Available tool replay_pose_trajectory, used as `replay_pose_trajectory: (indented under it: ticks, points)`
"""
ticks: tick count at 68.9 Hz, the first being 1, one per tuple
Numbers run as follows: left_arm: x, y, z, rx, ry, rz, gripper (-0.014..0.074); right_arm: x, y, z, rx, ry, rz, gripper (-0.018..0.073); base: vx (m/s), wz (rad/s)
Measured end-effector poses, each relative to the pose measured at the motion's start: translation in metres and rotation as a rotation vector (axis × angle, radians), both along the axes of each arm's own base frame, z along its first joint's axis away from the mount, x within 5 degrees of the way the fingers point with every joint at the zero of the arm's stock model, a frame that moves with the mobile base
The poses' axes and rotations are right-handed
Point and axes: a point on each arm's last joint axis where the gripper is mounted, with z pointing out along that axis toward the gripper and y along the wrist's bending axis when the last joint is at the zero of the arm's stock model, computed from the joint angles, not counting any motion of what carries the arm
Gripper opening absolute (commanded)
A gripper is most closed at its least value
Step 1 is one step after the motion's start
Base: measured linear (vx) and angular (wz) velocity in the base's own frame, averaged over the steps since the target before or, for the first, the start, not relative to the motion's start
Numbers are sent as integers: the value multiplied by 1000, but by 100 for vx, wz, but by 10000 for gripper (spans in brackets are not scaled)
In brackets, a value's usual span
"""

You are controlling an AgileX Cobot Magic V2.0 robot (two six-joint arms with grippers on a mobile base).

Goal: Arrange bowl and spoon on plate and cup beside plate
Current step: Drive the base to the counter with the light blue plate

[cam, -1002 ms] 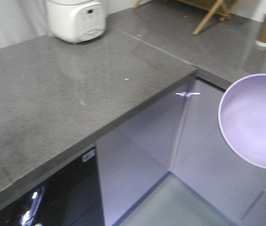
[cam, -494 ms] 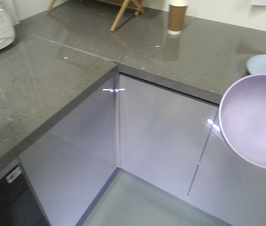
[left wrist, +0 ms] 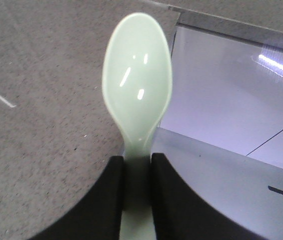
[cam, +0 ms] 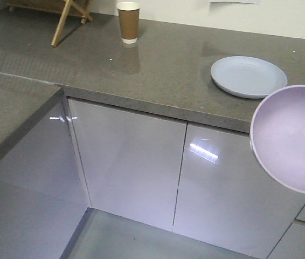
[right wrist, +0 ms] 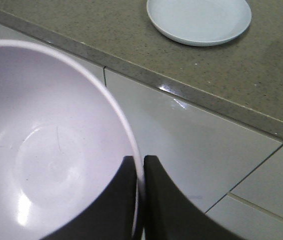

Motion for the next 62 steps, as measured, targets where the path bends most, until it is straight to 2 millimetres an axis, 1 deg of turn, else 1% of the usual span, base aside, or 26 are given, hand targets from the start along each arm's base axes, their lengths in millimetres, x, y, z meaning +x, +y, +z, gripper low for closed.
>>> replay_pose_trajectory:
  ticks: [25, 62]
  points:
    - [0, 0, 0, 0, 0, 0, -6, 0, 0, 0, 0, 0, 0, -6, 14, -31]
    - [0, 0, 0, 0, 0, 0, -6, 0, 0, 0, 0, 0, 0, -6, 19, -16]
